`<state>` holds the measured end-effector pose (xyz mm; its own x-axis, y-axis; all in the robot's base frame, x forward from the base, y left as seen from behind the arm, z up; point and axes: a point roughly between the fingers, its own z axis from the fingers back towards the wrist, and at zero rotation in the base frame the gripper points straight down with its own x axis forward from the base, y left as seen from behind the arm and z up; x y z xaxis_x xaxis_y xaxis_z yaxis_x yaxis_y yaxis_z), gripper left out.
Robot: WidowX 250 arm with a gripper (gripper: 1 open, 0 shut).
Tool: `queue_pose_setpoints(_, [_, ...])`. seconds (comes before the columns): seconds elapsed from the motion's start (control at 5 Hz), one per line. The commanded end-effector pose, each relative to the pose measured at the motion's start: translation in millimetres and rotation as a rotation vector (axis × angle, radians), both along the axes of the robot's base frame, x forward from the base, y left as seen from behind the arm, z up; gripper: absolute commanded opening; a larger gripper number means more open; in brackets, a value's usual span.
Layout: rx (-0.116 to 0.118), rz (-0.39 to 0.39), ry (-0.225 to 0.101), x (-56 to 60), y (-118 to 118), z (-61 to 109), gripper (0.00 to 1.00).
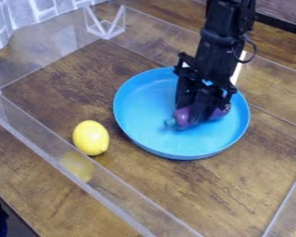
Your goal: Remove the purple eggplant from the blue tray and put it on the table
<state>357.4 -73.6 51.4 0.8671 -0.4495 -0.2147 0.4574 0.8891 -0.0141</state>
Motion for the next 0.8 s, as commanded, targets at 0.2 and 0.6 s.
queue_pose_setpoints(0.2, [0.002,0.012,-0.083,10.0,6,43.3,0.00])
queue_pose_setpoints(0.6, [0.037,0.024,-0.079,8.7,12,67.0,0.00])
